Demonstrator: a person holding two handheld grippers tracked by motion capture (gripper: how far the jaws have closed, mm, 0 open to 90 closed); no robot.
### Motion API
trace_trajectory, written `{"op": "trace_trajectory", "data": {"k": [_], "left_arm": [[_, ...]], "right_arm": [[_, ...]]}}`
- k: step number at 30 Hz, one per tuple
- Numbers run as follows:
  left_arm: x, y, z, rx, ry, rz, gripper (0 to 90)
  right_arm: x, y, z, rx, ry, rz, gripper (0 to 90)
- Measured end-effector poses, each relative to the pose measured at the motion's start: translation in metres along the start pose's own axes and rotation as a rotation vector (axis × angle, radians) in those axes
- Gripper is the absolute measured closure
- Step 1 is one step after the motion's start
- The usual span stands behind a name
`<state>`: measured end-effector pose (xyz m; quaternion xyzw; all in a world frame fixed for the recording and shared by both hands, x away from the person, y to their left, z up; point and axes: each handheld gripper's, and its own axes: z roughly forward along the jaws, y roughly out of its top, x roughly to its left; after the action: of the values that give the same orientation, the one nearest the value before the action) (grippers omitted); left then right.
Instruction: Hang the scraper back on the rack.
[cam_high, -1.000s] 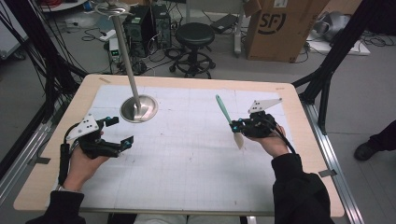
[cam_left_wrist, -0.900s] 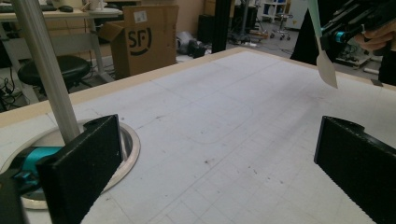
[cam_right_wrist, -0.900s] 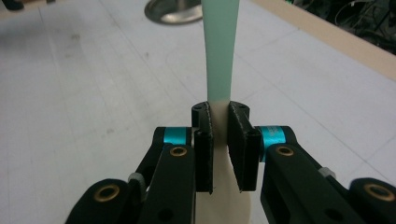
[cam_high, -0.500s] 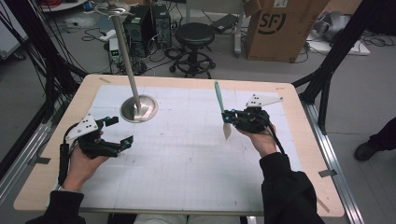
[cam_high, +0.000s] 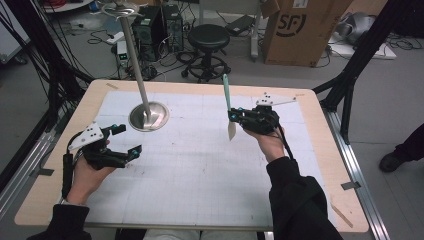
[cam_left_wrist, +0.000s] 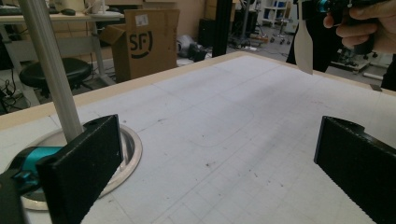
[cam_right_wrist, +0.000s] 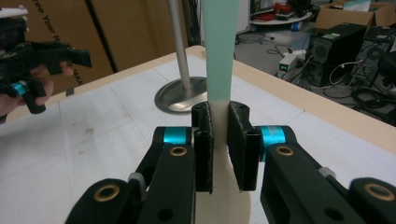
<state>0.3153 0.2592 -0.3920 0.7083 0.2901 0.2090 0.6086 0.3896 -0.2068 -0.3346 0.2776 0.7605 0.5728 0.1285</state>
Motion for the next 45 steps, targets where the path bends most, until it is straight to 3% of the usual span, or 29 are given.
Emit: {"op": "trace_trajectory", "data": {"k": [14, 31, 39, 45], "left_arm": [[0.001, 0.000, -0.001, -0.003, 0.001, 0.000, 1.7], [0.002, 0.000, -0.003, -0.013, 0.005, -0.006, 1.7], [0.002, 0.000, -0.006, -0.020, 0.006, -0.010, 1.7], [0.003, 0.000, -0.008, -0.026, 0.009, -0.012, 1.7]], "right_arm": [[0.006, 0.032, 0.019, -0.041, 0.016, -0.028, 81.4], [0.016, 0.069, 0.059, -0.048, 0.052, -0.077, 81.4], [0.018, 0.083, 0.075, -0.049, 0.091, -0.101, 81.4], [0.015, 0.091, 0.086, -0.051, 0.118, -0.088, 81.4]]}}
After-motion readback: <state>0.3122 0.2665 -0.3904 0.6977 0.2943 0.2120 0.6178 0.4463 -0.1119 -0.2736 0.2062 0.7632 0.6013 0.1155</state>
